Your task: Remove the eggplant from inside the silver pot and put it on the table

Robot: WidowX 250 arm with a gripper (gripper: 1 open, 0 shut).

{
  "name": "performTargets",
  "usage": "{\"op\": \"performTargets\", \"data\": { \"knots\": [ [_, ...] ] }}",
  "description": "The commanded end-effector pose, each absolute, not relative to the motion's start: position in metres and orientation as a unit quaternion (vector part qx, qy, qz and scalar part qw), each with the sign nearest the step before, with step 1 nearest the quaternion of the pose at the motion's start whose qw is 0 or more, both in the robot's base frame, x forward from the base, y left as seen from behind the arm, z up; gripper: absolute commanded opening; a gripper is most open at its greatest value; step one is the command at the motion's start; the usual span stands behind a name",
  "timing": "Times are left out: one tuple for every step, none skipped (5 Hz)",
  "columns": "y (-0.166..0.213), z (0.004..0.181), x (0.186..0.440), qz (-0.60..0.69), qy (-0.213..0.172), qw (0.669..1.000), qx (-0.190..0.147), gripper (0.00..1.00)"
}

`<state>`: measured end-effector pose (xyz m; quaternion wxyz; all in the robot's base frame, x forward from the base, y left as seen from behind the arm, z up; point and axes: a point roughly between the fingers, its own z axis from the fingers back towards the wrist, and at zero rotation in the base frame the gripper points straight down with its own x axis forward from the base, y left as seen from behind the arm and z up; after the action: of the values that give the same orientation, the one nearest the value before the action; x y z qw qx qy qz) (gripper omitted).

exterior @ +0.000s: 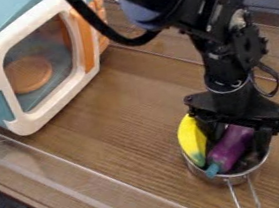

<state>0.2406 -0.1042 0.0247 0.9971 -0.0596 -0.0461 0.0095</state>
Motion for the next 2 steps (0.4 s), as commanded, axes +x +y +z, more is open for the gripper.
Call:
{"op": "performTargets", "data": {
  "knots": [
    [-0.0905,-0.006,0.2096,0.03,0.026,0.999,-0.033,1.0],
    [-0.0892,-0.0073,0.207,0.037,0.032,0.998,-0.032,1.0]
  ]
}}
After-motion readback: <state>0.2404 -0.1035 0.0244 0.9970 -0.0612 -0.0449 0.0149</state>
